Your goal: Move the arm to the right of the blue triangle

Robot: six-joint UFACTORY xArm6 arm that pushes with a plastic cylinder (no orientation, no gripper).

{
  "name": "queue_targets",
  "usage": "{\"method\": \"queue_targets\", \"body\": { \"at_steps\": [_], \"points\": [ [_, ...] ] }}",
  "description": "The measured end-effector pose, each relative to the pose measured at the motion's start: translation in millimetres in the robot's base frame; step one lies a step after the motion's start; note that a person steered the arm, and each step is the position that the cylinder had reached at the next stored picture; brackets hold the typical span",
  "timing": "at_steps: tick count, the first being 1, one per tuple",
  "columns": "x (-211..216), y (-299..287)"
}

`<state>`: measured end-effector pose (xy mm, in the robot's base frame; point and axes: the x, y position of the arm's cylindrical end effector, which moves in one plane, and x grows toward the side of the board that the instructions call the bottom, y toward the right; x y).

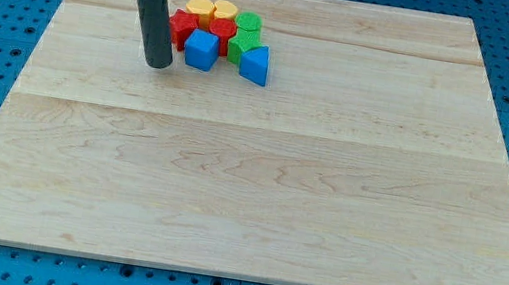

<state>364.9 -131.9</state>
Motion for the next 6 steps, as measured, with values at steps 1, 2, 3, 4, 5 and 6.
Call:
{"method": "queue_targets", "body": {
  "at_steps": [1, 2, 3, 4, 5, 6],
  "points": [
    [0, 0],
    [17, 0],
    [56, 7],
    [56, 100],
    [48, 144],
    [36, 142]
  ]
}}
